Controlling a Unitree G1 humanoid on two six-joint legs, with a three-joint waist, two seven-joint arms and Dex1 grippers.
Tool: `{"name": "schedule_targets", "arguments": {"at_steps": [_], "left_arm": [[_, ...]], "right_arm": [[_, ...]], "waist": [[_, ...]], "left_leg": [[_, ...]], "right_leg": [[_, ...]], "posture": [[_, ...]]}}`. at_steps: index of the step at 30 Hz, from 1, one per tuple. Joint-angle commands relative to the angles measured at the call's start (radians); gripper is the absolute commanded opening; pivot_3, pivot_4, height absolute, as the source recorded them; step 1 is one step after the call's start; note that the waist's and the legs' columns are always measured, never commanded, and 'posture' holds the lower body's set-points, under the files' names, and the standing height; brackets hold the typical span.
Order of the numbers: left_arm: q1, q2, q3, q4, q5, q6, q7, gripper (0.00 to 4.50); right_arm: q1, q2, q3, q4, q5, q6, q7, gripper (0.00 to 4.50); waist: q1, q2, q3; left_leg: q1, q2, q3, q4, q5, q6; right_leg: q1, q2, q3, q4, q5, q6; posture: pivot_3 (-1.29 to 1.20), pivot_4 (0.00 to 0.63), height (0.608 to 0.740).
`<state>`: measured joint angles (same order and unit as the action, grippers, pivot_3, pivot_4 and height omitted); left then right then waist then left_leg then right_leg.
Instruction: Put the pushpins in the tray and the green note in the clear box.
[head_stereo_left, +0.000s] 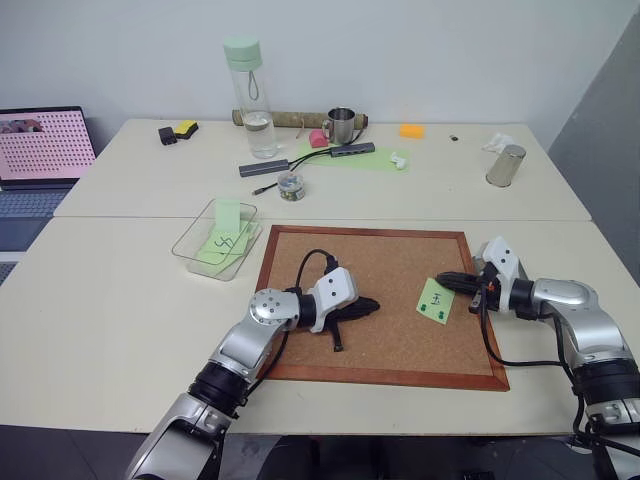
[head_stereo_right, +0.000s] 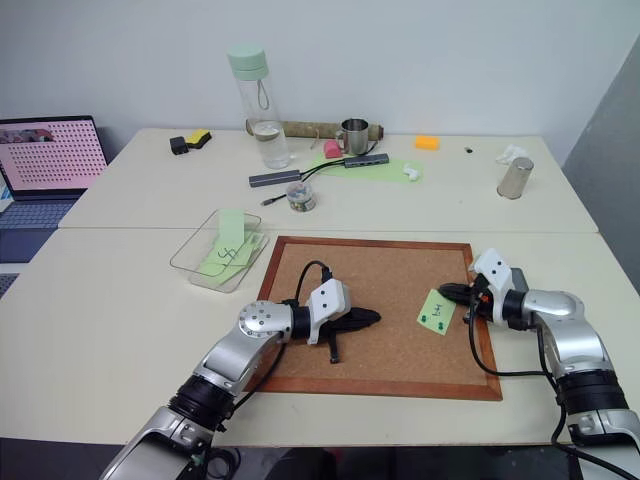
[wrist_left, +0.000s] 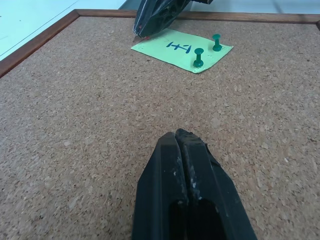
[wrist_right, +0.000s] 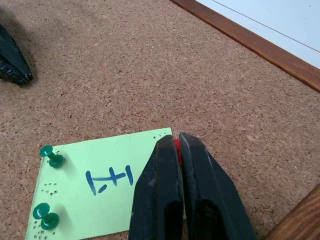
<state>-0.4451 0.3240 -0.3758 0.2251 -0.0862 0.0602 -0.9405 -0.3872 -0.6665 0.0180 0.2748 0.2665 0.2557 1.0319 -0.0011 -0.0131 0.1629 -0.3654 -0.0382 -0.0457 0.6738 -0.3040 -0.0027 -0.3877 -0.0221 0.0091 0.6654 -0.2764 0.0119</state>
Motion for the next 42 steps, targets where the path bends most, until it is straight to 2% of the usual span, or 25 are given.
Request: {"name": "schedule_targets", "arguments": {"at_steps": [1, 23, 30, 35, 42], "left_arm": [[0.034, 0.011, -0.020, 0.029, 0.039, 0.021, 0.002, 0.00], [0.032, 0.004, -0.035, 0.044, 0.055, 0.011, 0.002, 0.00], [0.033, 0.002, -0.036, 0.045, 0.057, 0.005, 0.003, 0.00], [0.029, 0.001, -0.038, 0.048, 0.059, 0.003, 0.000, 0.00], [0.030, 0.002, -0.037, 0.045, 0.062, 0.004, 0.005, 0.00]], "right_arm": [[-0.005, -0.014, -0.044, -0.079, 0.039, 0.020, 0.011, 0.08], [0.041, -0.072, -0.197, -0.257, 0.172, 0.225, -0.036, 0.08], [0.084, -0.173, -0.217, -0.165, 0.060, 0.188, -0.101, 0.08], [0.037, -0.148, -0.189, -0.035, -0.044, 0.167, -0.246, 0.08], [-0.012, -0.106, -0.192, 0.054, -0.065, 0.150, -0.298, 1.41]], "waist": [[0.000, 0.000, 0.000], [0.001, 0.001, -0.002], [0.002, 0.001, -0.003], [0.000, 0.002, -0.004], [0.001, 0.003, -0.005]], "left_leg": [[0.000, 0.000, 0.000, 0.000, 0.000, 0.000], [0.000, 0.000, -0.001, 0.000, 0.000, 0.000], [0.000, 0.000, 0.000, 0.000, 0.000, 0.000], [0.000, 0.000, 0.000, 0.000, 0.000, 0.000], [0.000, 0.000, 0.001, 0.000, 0.000, 0.000]], "right_leg": [[0.000, 0.000, 0.000, 0.000, 0.000, 0.000], [0.001, 0.000, 0.000, 0.000, 0.000, 0.000], [0.001, 0.000, 0.000, -0.001, 0.000, 0.000], [0.001, 0.000, 0.000, 0.000, 0.000, 0.000], [0.001, 0.000, 0.000, 0.000, 0.000, 0.000]], "posture": [[0.00, 0.150, 0.740], [0.00, 0.150, 0.740], [0.00, 0.150, 0.740], [0.00, 0.150, 0.740], [0.00, 0.150, 0.740]]}}
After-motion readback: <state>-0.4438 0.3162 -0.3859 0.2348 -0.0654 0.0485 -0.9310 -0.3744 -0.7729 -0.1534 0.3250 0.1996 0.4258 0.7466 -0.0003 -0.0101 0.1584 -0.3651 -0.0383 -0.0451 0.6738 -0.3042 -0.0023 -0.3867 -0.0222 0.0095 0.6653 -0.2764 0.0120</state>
